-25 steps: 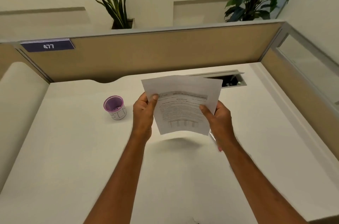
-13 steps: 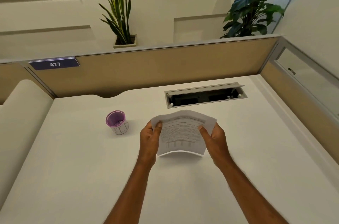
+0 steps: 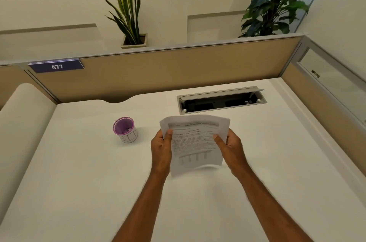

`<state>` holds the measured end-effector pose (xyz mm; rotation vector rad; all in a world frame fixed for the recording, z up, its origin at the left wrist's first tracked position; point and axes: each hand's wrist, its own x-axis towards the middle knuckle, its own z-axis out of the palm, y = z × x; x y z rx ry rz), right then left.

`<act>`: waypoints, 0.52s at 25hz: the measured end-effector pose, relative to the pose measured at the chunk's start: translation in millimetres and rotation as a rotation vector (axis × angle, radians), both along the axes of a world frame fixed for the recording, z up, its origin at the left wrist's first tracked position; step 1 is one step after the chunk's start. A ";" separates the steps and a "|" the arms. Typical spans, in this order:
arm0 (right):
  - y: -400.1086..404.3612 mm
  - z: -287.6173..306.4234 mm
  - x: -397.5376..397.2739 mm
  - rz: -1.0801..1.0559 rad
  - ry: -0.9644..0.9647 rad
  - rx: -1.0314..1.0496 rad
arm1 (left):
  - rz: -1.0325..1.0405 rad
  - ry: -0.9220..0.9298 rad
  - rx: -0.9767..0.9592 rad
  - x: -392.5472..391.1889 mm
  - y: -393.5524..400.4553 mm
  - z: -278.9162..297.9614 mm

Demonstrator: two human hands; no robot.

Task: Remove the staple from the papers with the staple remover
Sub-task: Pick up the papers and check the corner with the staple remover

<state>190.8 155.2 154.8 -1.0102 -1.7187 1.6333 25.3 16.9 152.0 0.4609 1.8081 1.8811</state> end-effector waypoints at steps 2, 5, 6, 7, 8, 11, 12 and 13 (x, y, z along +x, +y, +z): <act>13.0 -1.8 11.0 0.013 0.039 -0.007 | 0.010 0.012 -0.044 -7.7 3.8 2.5; 24.0 -23.4 34.8 -0.105 -0.130 0.087 | 0.006 -0.018 -0.249 -17.9 11.3 -12.3; 23.9 -39.0 44.4 -0.149 -0.283 0.146 | -0.001 -0.026 -0.324 -17.3 12.5 -21.8; 21.0 -56.0 54.6 -0.162 -0.476 0.205 | -0.006 -0.025 -0.376 -14.4 12.3 -32.4; 15.7 -73.0 65.1 -0.144 -0.676 0.246 | -0.014 -0.017 -0.410 -10.1 10.7 -43.0; 1.3 -114.8 90.5 -0.085 -0.940 0.296 | -0.063 -0.007 -0.465 -1.7 4.8 -68.5; 0.6 -123.5 95.7 -0.080 -0.928 0.305 | -0.073 -0.021 -0.479 -1.5 4.6 -74.6; 1.9 -129.4 99.0 -0.083 -0.901 0.306 | -0.080 -0.040 -0.485 -1.9 4.9 -79.4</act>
